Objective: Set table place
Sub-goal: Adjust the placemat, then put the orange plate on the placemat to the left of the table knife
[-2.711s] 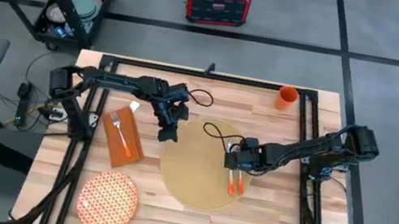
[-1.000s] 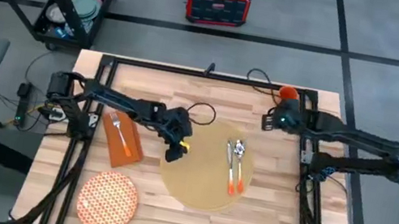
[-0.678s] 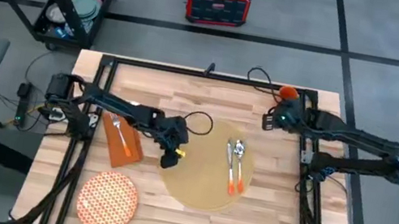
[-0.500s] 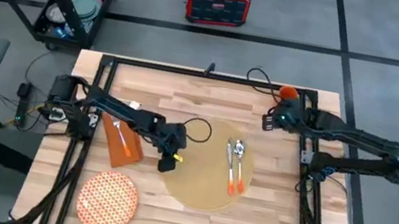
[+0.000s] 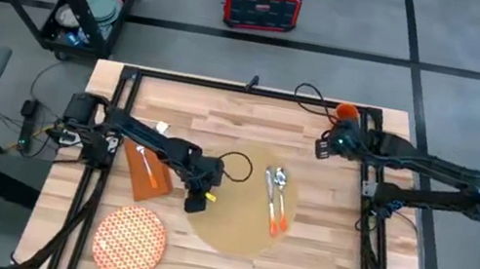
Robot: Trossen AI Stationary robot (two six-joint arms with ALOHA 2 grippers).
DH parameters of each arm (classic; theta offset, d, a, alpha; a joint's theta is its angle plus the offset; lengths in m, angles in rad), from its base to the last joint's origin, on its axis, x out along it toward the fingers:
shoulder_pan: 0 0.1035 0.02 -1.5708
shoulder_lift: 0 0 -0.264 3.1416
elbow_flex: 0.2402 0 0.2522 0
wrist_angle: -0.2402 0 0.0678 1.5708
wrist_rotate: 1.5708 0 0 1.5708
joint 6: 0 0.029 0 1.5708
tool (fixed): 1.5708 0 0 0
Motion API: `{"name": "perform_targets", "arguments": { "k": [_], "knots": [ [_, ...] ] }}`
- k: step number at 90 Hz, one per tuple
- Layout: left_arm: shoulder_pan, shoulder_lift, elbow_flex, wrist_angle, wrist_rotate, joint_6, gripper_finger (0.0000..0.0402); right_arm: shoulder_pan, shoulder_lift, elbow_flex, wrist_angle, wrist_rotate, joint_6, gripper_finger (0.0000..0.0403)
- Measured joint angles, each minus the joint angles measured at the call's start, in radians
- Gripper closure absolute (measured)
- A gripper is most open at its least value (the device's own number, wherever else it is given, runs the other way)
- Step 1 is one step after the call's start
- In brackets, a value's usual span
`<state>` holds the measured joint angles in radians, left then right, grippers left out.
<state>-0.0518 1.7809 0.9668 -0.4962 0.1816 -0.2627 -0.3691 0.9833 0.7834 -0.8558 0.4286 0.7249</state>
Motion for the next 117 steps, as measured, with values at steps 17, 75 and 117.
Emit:
{"name": "perform_targets", "arguments": {
  "k": [17,75,117],
  "knots": [
    [-0.023,0.0,-0.002,-0.084,-0.02,-0.024,0.0402,0.0,0.0,0.0,0.003,-0.013,-0.053,0.0351],
    [-0.085,-0.108,0.204,-0.281,-0.244,-0.364,0.0402,0.003,0.0,0.0,0.025,-0.102,-0.161,0.0351],
    [-0.64,-0.319,-0.024,-0.264,-0.305,-0.981,0.0402,0.068,0.0,0.0,0.073,-0.138,-0.214,0.0351]
  ]
}}
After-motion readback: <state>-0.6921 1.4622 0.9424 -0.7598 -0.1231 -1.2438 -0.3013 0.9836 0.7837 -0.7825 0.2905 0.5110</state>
